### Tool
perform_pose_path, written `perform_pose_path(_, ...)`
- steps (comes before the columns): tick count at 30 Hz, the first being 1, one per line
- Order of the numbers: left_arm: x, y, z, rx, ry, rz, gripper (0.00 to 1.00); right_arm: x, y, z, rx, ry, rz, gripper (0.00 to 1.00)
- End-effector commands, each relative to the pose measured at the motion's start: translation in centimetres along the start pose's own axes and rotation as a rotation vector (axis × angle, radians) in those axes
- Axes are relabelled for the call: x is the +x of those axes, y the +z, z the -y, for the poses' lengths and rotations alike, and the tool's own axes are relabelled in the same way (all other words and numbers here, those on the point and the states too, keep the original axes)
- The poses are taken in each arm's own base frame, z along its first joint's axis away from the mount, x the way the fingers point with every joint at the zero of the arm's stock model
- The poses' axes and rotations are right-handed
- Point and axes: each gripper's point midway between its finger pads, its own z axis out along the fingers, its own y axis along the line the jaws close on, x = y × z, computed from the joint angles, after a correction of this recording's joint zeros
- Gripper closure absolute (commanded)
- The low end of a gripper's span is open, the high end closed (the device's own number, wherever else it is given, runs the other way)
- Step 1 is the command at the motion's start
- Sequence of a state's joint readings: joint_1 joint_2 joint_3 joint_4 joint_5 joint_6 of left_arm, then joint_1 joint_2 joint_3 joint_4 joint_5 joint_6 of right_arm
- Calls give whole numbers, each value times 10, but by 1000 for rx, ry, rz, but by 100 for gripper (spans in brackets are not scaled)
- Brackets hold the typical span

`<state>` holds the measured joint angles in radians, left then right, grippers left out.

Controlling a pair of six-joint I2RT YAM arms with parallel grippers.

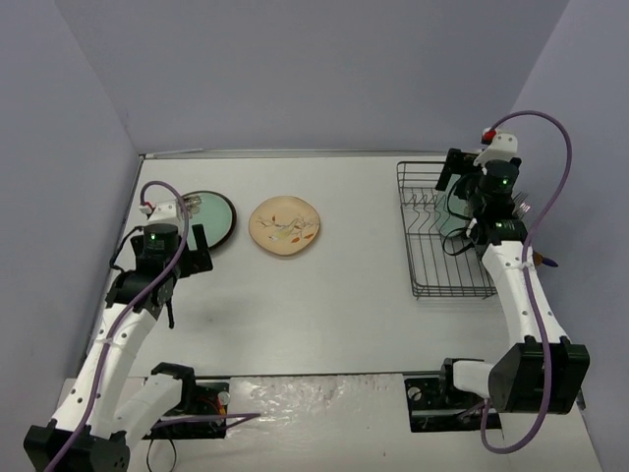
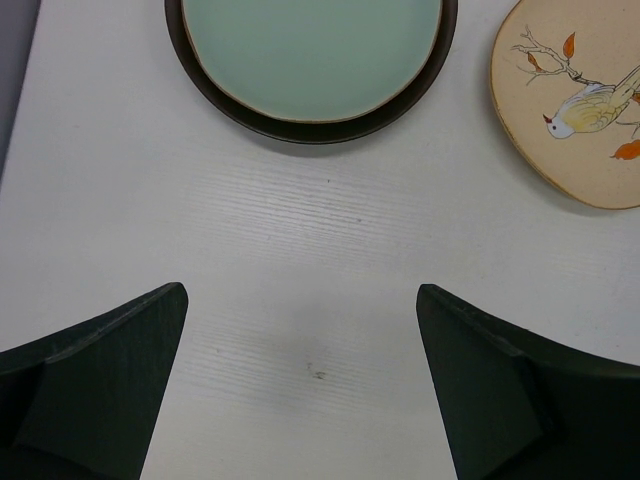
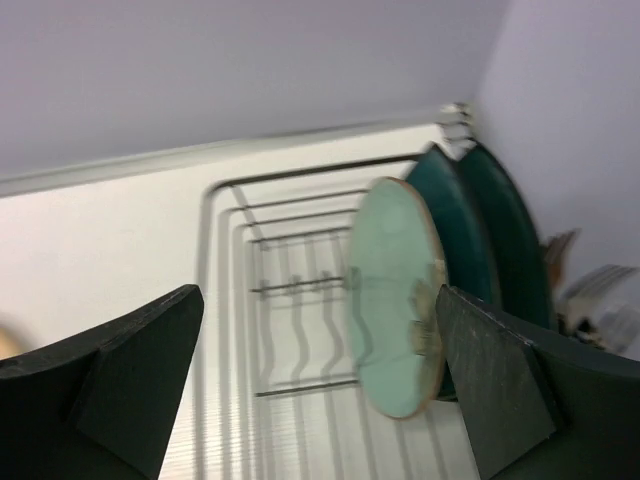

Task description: Load the plates into the dish rack

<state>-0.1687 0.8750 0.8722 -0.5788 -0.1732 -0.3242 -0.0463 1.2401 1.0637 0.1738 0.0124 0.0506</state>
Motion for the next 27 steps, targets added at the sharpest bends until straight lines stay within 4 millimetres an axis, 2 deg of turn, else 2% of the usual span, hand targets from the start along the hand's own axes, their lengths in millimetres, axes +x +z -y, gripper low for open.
perform_pose_path(1, -20, 9, 5, 12, -198, 3, 3, -48, -38, -83, -343, 176, 152, 0)
perform_pose_path(3, -15, 23, 3, 0, -272, -46, 3, -38, -55, -121, -493, 230, 134, 0)
perform_pose_path(4, -13, 31, 0, -5, -308, -69, 3, -38, -61, -134, -543, 254, 136, 0)
perform_pose_path(6, -14, 46, -13, -33, -409, -87, 3, -26, -73, -165, -656, 283, 106, 0)
perform_pose_path(9, -21, 68, -20, -32, -524, -88, 5, 0, -86, -200, -808, 305, 38, 0)
perform_pose_path(11, -30, 81, -35, -48, -608, -66, 8, 15, -92, -212, -868, 312, -3, 0)
perform_pose_path(15, -54, 107, -52, -71, -688, 3, 17, 42, -101, -228, -943, 289, -61, 0)
perform_pose_path(19, -57, 136, -63, -134, -672, -37, 20, 59, -108, -232, -977, 252, -90, 0)
perform_pose_path(21, -64, 149, -66, -153, -659, -57, 20, 62, -109, -231, -976, 242, -92, 0)
perform_pose_path(24, -56, 169, -69, -183, -650, -120, 20, 63, -110, -231, -980, 236, -92, 0)
perform_pose_path(27, -46, 179, -76, -235, -638, -165, 22, 62, -111, -232, -991, 233, -91, 0)
